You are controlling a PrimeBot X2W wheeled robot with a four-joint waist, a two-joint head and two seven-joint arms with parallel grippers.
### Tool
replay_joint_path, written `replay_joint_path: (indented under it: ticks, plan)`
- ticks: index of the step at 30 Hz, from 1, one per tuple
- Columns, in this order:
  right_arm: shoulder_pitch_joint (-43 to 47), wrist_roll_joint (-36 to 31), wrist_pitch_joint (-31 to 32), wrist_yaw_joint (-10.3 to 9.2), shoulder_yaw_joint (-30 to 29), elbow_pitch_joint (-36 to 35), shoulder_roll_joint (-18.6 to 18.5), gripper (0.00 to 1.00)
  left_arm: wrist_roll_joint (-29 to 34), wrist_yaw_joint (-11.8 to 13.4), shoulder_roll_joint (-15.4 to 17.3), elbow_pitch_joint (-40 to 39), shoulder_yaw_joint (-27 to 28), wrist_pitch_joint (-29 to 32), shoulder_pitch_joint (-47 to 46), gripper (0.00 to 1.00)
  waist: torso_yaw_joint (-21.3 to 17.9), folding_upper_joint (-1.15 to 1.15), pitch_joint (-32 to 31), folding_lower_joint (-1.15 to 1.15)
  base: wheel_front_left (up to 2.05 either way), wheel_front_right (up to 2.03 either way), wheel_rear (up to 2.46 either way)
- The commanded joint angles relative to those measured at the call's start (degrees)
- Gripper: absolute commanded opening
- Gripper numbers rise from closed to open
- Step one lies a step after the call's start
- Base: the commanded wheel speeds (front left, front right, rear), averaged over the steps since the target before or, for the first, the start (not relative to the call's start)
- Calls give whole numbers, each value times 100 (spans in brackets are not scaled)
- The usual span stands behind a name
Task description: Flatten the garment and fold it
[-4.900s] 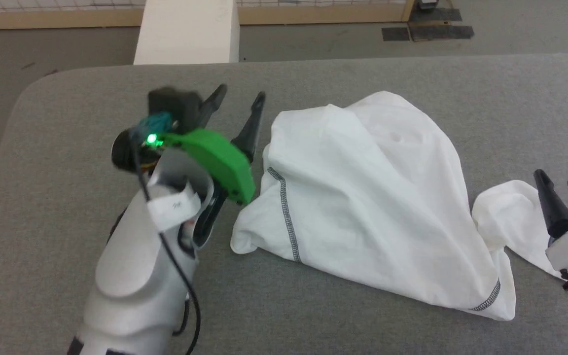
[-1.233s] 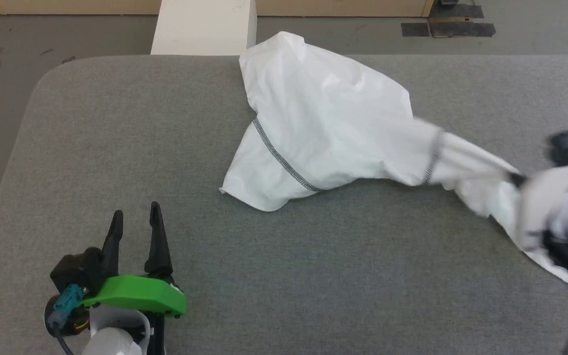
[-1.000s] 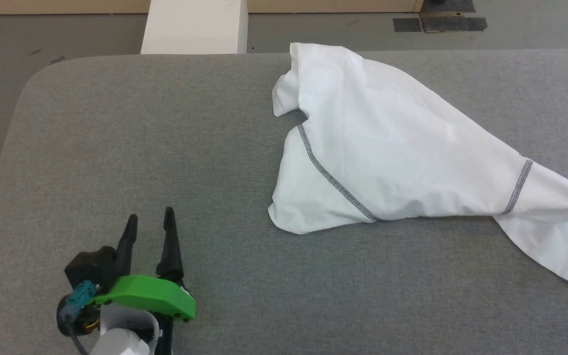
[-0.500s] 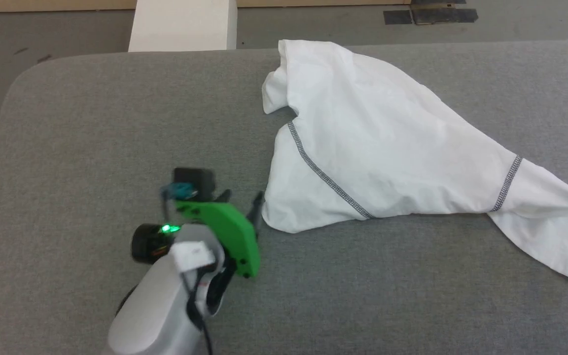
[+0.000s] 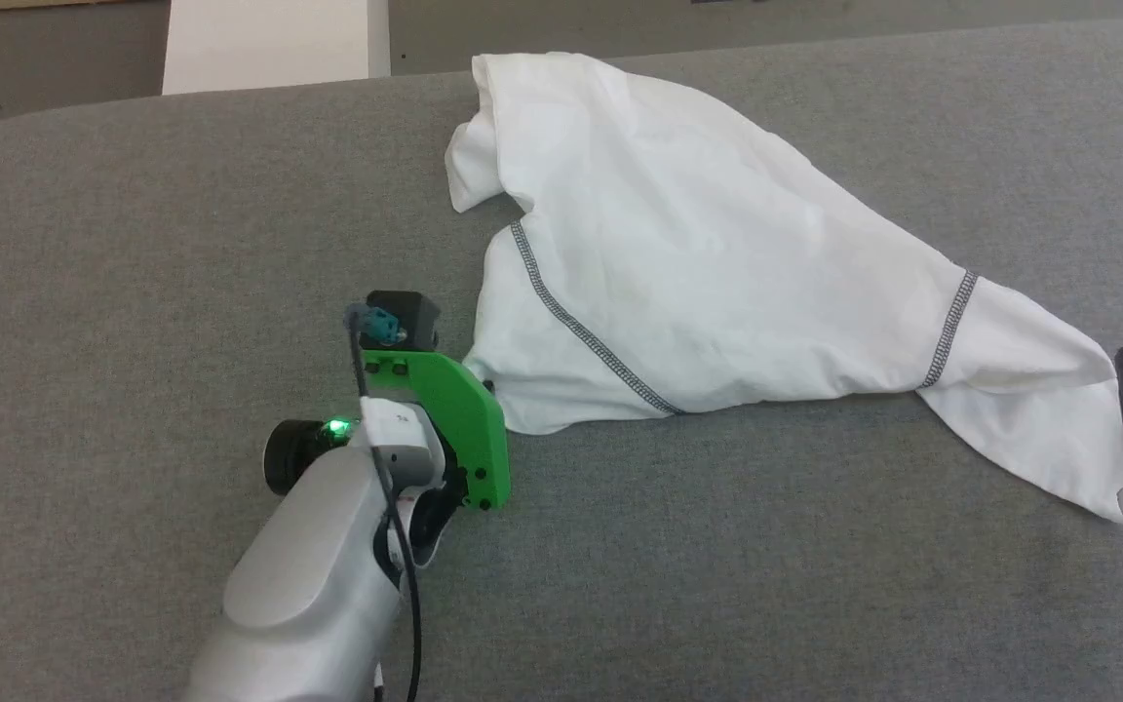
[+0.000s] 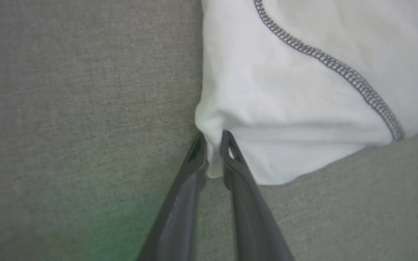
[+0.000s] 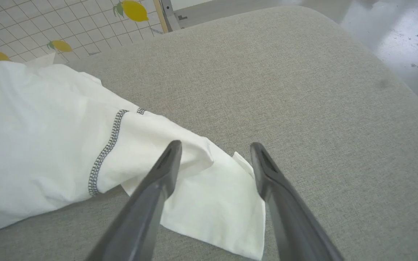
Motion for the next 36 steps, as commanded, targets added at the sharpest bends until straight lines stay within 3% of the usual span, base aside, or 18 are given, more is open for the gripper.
replay_joint_path:
  ticks: [1,7,11,18,22,23,24,27,31,36]
  plan:
    - [74,-30,-51,-8,13,8,35,100,-180,-2,-63,26,138,-171,138,0,44,0,-24,0,0,0,0]
    - [126,-75,-31,-8,172,116,49,100,-791,95,-50,-805,1107,-1079,375,0,413,0,-255,0,0,0,0]
    - [178,-87,23,-8,330,188,37,100,-876,378,163,-1635,1599,-1392,774,0,711,0,-402,0,0,0,0]
    - [212,-61,45,-8,625,332,41,100,-819,1249,425,-2520,2139,-1332,2157,0,1077,0,-503,0,0,0,0]
    - [229,-90,74,-8,731,415,42,100,-1033,1368,333,-2334,2140,-1071,2685,1,1183,0,-520,0,0,0,0]
    - [230,-99,81,-8,757,439,40,100,-1119,1354,289,-2281,2157,-1032,2733,68,1197,0,-528,0,0,0,0]
    - [228,-101,86,-8,796,468,40,100,-1179,1334,280,-2205,2179,-1009,2772,100,1206,0,-539,0,0,0,0]
    - [242,-96,99,-8,913,532,44,100,-1436,1181,165,-2285,2389,-1177,2762,100,1222,0,-582,0,0,0,0]
    - [232,-68,126,-8,1035,566,29,100,-1721,709,29,-2849,2878,-1953,2664,100,1236,0,-623,0,0,0,0]
    - [-93,-46,245,-8,1288,597,-21,100,-724,292,453,-2991,2939,-3319,2594,100,1285,0,-523,0,0,0,0]
